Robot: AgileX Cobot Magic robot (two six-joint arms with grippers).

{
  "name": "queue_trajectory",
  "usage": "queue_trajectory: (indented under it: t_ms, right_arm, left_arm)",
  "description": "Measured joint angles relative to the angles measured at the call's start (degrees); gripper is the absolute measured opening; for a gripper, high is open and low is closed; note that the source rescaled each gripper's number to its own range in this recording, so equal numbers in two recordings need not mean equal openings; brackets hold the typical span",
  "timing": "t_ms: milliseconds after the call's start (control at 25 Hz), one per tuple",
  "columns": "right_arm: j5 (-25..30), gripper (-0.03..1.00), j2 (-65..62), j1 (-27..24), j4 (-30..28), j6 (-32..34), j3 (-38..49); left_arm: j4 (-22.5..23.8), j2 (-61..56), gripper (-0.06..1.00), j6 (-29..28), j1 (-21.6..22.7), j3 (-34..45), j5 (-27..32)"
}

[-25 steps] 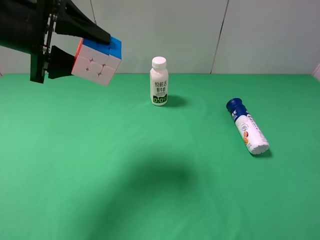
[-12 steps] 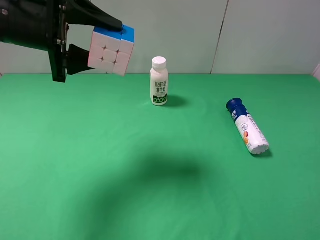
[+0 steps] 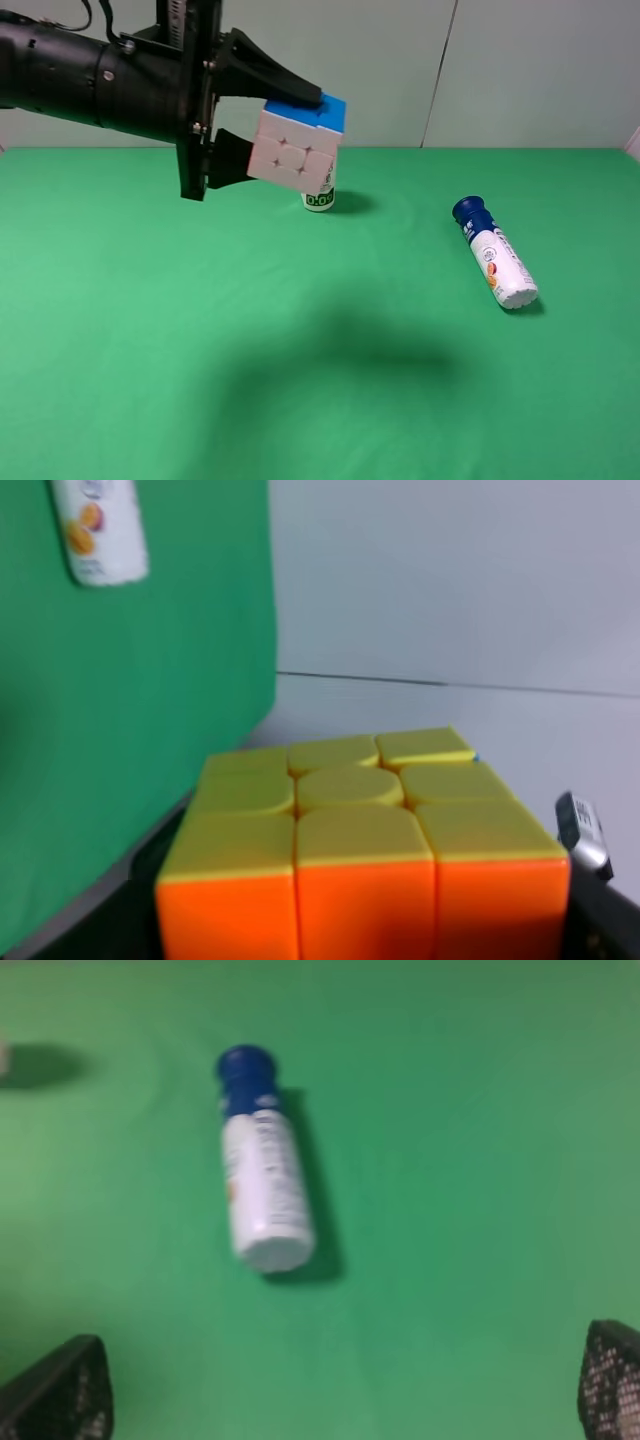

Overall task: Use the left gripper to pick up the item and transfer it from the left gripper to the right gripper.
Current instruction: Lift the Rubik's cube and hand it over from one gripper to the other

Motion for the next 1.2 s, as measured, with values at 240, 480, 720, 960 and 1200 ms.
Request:
queue_trajectory:
  t_ms: [240, 480, 720, 960, 1200]
  right_arm:
    - [-9.6, 1.0, 10.4, 0.0, 20.7, -11.2, -0.9]
    - [-13.0, 1.0, 19.3, 0.9, 42.8, -33.3, -0.9]
    - [-14.6, 1.0, 28.3, 7.4, 56.5, -52.2, -1.0]
    - [-17.8, 1.0, 37.8, 12.5, 64.1, -64.7, -1.0]
    - [-17.1, 1.0, 45.1, 14.7, 77.2, -79.3, -1.0]
  left_arm:
    - [-3.3, 0.1, 0.0, 2.7, -0.7, 0.0, 3.2]
    - [-3.3, 0.1, 0.0, 2.9, -0.7, 0.0, 4.5]
    - [-3.4, 0.1, 0.0, 3.1, -0.7, 0.0, 5.9]
    - [-3.4, 0.1, 0.0, 3.6, -0.7, 0.0, 7.1]
    - [-3.4, 0.1, 0.0, 4.0, -0.7, 0.0, 7.6]
